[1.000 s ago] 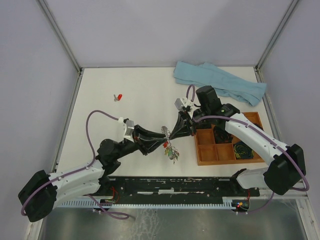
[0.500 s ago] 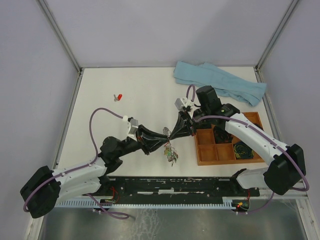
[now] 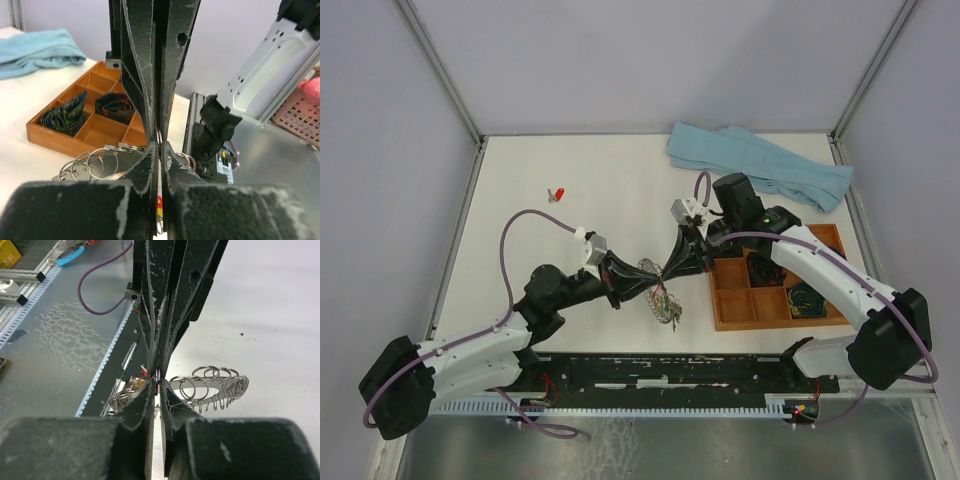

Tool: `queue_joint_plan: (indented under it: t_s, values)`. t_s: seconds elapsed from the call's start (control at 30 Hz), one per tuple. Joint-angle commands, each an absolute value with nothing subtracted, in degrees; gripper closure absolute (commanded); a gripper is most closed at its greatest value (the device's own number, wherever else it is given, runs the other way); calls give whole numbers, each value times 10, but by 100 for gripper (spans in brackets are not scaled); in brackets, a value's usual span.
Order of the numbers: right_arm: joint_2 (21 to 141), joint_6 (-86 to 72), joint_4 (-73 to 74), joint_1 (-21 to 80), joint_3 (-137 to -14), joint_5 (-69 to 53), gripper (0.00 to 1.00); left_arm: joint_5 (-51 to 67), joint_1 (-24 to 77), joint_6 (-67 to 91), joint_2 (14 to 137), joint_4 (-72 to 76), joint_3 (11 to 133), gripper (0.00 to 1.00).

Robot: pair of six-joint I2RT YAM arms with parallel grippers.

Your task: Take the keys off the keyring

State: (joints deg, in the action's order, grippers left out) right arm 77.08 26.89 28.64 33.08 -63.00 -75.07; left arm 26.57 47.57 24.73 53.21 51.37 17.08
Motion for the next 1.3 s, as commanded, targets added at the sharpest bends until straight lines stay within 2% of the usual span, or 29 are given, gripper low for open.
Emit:
queue_joint_plan:
  t_s: [0.0,0.2,0.4,0.7,1.27]
  values:
    - [767,396,392,333,-676,-722,83,267,475,174,501,361,233,97]
    - [787,553,557,333,-735,-631,72,266,475,111,504,162,315,97]
    - [785,576,568,334,-734,-613,66,293,475,62,558,32,406,97]
    - [785,544,530,334,-718,-629,65,323,475,46,599,24,451,97]
    - [811,517,499,353,-702,-628,66,340,475,54,602,44,449,97]
